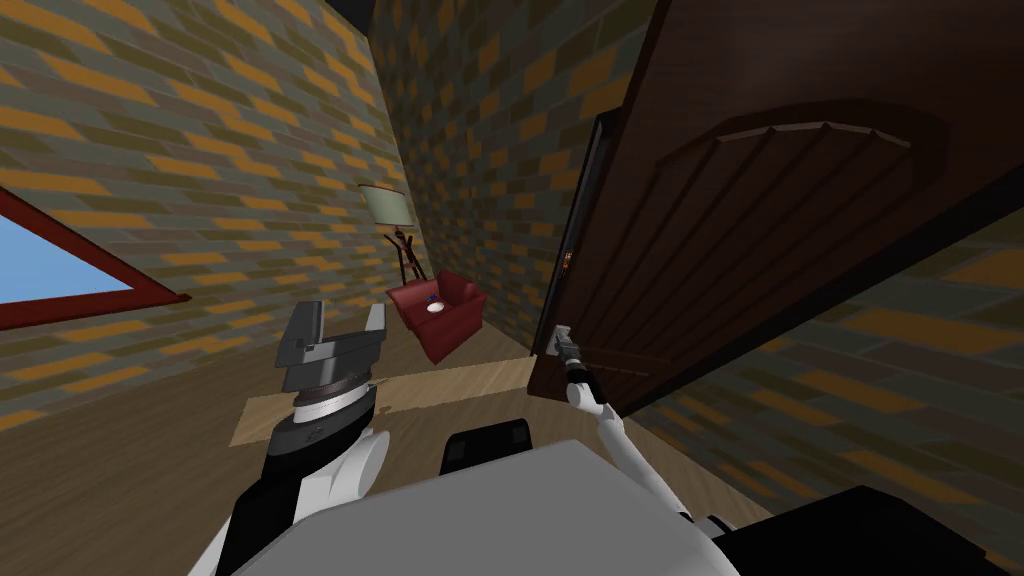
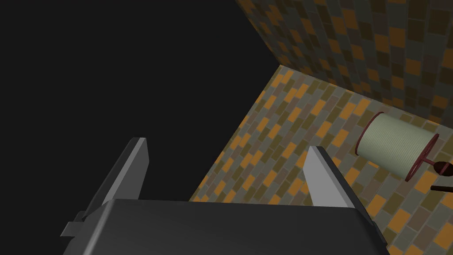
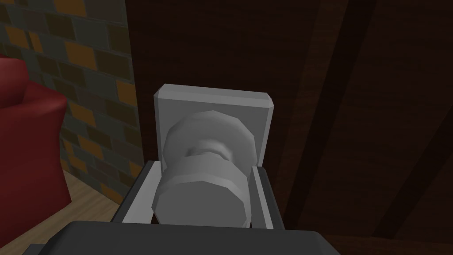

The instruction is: Pull the door open

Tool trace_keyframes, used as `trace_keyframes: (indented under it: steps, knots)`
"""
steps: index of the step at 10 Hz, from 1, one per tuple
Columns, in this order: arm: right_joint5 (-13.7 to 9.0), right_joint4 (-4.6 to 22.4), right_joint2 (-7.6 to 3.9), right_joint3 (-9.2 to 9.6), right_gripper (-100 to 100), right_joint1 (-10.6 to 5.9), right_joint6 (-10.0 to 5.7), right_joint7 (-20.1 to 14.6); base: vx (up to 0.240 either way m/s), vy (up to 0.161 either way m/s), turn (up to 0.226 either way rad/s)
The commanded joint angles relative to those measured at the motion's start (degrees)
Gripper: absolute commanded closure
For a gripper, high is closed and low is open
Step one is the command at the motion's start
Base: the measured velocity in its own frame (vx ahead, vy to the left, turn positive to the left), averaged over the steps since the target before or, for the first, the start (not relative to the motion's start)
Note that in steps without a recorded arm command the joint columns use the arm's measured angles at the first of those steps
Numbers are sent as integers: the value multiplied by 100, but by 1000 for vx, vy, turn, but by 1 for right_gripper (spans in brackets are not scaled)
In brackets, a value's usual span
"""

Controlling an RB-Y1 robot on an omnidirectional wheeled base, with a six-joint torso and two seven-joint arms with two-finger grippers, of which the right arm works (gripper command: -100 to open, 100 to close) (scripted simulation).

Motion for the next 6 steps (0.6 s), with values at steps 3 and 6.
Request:
trace_keyframes:
  steps: [3,6]
  knots:
    - [8,-95,-190,223,100,110,-86,-184,-214,-50,112]
    - [9,-131,-263,295,100,145,-101,-239,-182,-28,79]
